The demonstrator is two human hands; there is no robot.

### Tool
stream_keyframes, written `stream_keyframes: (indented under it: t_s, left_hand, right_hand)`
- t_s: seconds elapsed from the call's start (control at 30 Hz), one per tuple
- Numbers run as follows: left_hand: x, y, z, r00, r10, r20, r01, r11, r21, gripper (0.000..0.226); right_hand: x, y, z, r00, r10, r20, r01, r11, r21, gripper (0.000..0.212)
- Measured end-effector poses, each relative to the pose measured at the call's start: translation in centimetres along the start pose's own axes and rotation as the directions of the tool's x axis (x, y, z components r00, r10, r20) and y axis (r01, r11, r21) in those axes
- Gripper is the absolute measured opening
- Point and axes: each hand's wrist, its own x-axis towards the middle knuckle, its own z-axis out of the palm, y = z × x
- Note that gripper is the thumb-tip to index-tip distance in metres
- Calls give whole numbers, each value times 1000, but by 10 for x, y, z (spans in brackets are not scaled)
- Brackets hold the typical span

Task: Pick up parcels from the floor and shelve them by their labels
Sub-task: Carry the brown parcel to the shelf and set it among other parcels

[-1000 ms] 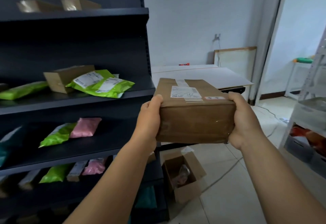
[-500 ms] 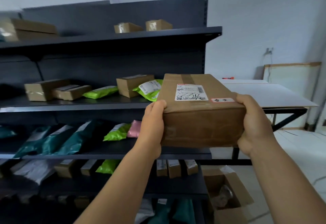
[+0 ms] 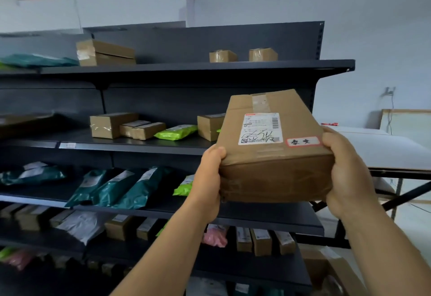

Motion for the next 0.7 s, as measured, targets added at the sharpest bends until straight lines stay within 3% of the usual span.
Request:
stream_keyframes:
  t_s: [0.17,0.37,0.7]
  left_hand:
    - [5,10,-44,997,54,-61,-53,998,17,45]
    - [9,25,-103,984,78,-162,-67,995,71,68]
    - [28,38,-174,951,179,-253,-147,979,140,76]
  right_hand:
    - [1,23,42,999,23,48,-25,998,59,55]
    - [0,53,101,989,78,127,-90,991,94,43]
    - [23,101,182,950,192,247,-238,956,172,39]
